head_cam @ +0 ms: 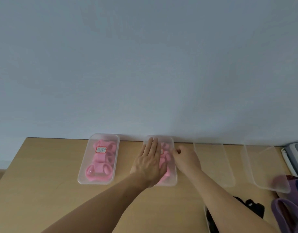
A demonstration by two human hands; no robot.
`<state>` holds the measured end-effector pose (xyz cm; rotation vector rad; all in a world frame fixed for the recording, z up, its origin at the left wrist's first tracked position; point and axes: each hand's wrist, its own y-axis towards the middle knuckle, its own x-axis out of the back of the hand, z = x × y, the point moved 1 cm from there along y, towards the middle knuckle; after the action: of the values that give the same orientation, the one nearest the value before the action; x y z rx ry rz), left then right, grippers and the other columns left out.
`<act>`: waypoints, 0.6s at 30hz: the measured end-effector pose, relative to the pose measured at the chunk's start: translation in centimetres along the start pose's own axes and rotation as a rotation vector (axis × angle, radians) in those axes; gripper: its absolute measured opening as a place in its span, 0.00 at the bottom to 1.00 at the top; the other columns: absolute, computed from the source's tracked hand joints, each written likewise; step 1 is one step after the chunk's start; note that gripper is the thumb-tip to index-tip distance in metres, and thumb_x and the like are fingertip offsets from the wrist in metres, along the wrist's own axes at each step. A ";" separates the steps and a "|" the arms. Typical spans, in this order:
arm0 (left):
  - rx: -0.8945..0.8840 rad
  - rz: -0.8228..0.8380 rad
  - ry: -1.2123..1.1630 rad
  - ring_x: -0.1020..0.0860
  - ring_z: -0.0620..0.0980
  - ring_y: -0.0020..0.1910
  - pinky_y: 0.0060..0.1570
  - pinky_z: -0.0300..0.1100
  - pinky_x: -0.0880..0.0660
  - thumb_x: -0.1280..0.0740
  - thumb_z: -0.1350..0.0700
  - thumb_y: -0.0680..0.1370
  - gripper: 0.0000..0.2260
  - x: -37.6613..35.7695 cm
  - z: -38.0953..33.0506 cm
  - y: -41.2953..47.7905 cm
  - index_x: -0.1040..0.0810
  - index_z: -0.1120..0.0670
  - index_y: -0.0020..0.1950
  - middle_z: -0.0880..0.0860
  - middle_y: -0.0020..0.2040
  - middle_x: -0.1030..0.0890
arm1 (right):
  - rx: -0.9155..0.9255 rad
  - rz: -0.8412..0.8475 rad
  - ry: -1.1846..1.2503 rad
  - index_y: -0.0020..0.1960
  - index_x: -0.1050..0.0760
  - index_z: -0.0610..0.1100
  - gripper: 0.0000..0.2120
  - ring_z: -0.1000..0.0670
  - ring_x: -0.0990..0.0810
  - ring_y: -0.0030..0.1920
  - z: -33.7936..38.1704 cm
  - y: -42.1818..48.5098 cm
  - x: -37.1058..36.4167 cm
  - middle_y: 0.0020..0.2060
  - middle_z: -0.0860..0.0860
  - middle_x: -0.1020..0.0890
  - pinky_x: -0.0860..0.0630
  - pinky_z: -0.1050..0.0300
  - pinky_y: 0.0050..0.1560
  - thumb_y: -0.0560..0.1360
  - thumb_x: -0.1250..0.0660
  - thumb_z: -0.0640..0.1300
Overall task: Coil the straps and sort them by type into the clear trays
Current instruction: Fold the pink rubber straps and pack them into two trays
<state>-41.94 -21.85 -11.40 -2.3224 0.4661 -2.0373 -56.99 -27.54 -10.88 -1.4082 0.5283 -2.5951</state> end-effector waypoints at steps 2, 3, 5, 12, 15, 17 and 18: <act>0.004 -0.021 0.031 0.71 0.56 0.76 0.76 0.50 0.69 0.59 0.41 0.83 0.31 -0.3 0.0 0.0 0.65 0.59 0.78 0.57 0.77 0.69 | 0.009 0.015 0.001 0.30 0.33 0.46 0.21 0.50 0.30 0.28 0.0 0.2 0.1 0.25 0.51 0.28 0.39 0.56 0.28 0.78 0.39 0.56; 0.006 -0.031 0.024 0.72 0.56 0.76 0.76 0.51 0.68 0.59 0.40 0.83 0.31 -0.3 0.0 -0.1 0.65 0.58 0.77 0.58 0.77 0.69 | 0.019 0.023 0.000 0.30 0.32 0.46 0.22 0.50 0.29 0.28 0.1 0.4 0.3 0.25 0.51 0.27 0.39 0.56 0.28 0.77 0.40 0.57; 0.016 -0.042 -0.016 0.72 0.55 0.76 0.76 0.52 0.67 0.60 0.40 0.82 0.31 -0.3 -0.1 0.0 0.66 0.57 0.76 0.57 0.78 0.68 | 0.040 0.012 0.034 0.32 0.29 0.45 0.21 0.49 0.25 0.32 0.5 1.0 0.4 0.27 0.52 0.24 0.38 0.56 0.29 0.78 0.41 0.57; 0.004 0.001 0.005 0.75 0.56 0.74 0.75 0.53 0.70 0.60 0.37 0.80 0.34 -0.5 -0.1 0.2 0.65 0.57 0.77 0.58 0.77 0.70 | 0.027 -0.033 0.195 0.32 0.28 0.44 0.20 0.45 0.23 0.35 1.6 3.7 0.1 0.29 0.51 0.23 0.36 0.56 0.31 0.79 0.41 0.53; -0.015 -0.001 0.048 0.76 0.58 0.73 0.73 0.53 0.73 0.61 0.35 0.79 0.36 -0.7 0.0 0.5 0.64 0.59 0.78 0.60 0.76 0.70 | 0.001 -0.008 0.215 0.32 0.28 0.44 0.20 0.44 0.22 0.35 1.4 4.3 -0.2 0.29 0.51 0.23 0.33 0.56 0.32 0.78 0.41 0.53; -0.028 -0.005 0.071 0.76 0.59 0.73 0.73 0.54 0.72 0.61 0.35 0.78 0.37 -0.8 0.1 0.7 0.62 0.59 0.78 0.61 0.75 0.70 | -0.020 0.012 0.273 0.30 0.28 0.45 0.19 0.44 0.23 0.31 1.6 4.5 0.0 0.27 0.50 0.23 0.28 0.55 0.35 0.77 0.40 0.52; -0.027 -0.008 0.073 0.76 0.59 0.73 0.73 0.53 0.72 0.60 0.35 0.78 0.38 -0.8 0.1 0.7 0.61 0.59 0.78 0.60 0.75 0.70 | -0.026 0.018 0.315 0.30 0.28 0.45 0.19 0.44 0.24 0.30 1.6 4.4 0.1 0.26 0.50 0.23 0.27 0.53 0.36 0.77 0.39 0.52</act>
<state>-42.10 -22.34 -12.36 -2.2739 0.4908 -2.1387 -55.88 -32.02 -11.58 -0.9984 0.6110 -2.8199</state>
